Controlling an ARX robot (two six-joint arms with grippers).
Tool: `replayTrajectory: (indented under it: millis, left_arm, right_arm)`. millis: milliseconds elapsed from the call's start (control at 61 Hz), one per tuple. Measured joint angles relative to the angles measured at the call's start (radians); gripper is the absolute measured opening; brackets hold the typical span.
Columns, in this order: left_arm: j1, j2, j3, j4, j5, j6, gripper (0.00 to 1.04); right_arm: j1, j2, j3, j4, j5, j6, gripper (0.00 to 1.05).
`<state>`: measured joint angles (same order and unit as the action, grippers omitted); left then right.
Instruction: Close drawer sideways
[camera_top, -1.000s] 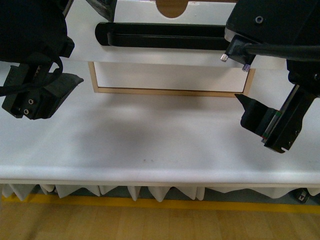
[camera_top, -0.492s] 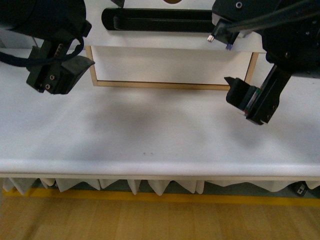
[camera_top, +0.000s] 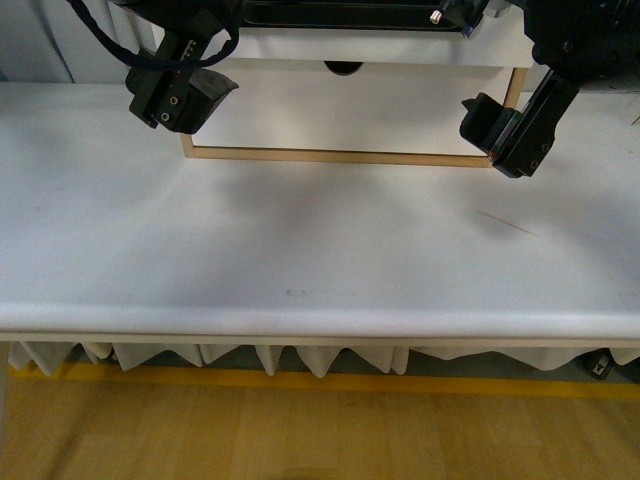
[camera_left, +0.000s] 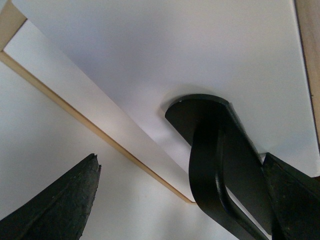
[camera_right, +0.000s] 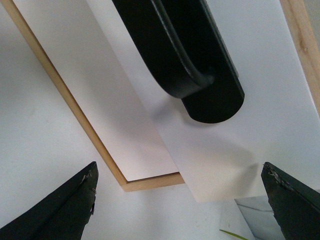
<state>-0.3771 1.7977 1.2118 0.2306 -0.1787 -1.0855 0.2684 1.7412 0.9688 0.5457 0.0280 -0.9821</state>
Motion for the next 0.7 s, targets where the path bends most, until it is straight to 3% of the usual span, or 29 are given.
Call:
replayTrajectory:
  millis: [705]
  left_arm:
    - [0.018, 0.11, 0.161, -0.054, 0.006, 0.0, 0.99]
  right_arm:
    - [-0.043, 0.141, 0.166, -0.035, -0.003, 0.002, 0.96]
